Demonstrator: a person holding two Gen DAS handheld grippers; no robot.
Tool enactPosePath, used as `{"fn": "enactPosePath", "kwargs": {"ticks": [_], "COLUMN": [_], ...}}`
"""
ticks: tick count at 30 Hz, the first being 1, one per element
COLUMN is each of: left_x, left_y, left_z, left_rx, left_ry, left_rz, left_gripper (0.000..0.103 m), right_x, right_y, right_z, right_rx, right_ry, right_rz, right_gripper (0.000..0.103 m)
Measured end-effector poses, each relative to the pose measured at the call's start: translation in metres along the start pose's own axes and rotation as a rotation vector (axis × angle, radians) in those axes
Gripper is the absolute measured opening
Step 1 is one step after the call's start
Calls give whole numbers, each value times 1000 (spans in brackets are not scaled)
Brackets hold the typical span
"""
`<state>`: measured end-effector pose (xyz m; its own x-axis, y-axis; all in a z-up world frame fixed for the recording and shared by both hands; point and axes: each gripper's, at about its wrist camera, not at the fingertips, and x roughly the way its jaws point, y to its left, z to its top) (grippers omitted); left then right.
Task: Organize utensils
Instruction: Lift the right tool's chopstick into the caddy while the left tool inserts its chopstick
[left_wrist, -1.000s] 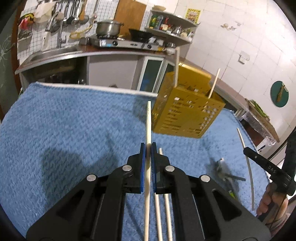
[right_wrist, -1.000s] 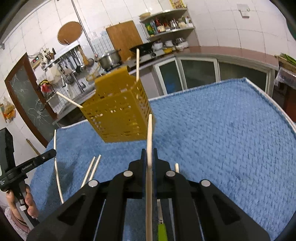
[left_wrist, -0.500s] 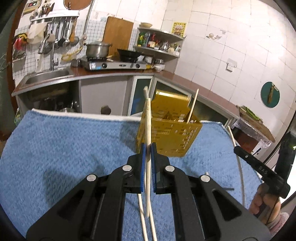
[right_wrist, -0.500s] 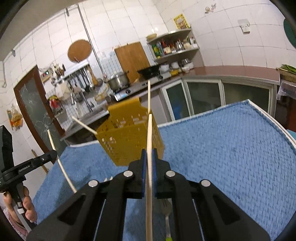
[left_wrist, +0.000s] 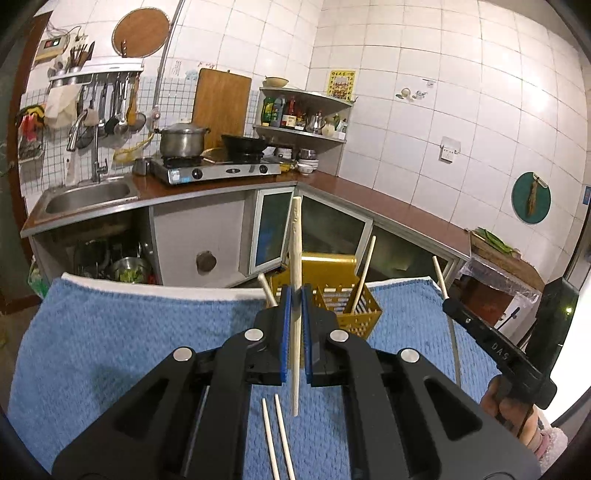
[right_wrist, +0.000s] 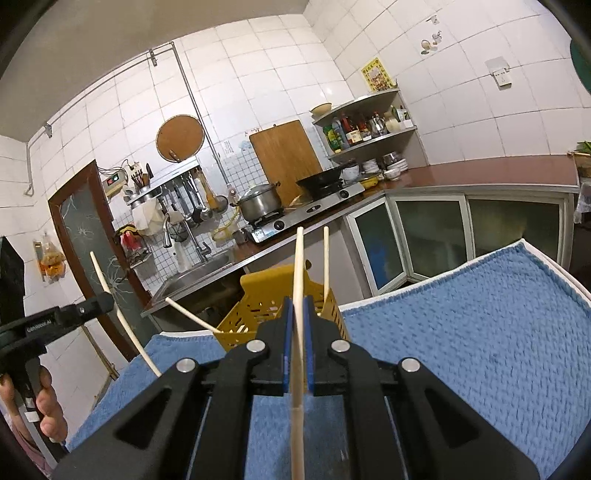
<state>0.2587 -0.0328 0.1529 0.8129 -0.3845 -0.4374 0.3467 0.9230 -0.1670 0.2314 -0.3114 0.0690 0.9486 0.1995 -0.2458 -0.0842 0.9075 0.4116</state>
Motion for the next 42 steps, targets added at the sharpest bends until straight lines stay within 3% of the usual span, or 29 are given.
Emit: {"fn": "enactPosePath", "kwargs": {"ticks": [12,19,29,42], "left_x": [20,41,119,168], "left_y": [-29,-39,-14,4], "left_z": [55,81,62,31], "left_rx": [68,119,64,43], "left_ry": [-84,-160,-132,-80], "left_rz": [1,43,61,52], "left_gripper": [4,4,4,4], "right_x": [32,60,93,130], "right_y": [21,34,45,49], "right_z": [45,82,85,55], "right_rx": [-72,-104,-155,-232], "right_ry": [-132,-280,-396,-422], "right_rz": [-13,-27,-50,-90], "right_gripper": [6,6,6,6]}}
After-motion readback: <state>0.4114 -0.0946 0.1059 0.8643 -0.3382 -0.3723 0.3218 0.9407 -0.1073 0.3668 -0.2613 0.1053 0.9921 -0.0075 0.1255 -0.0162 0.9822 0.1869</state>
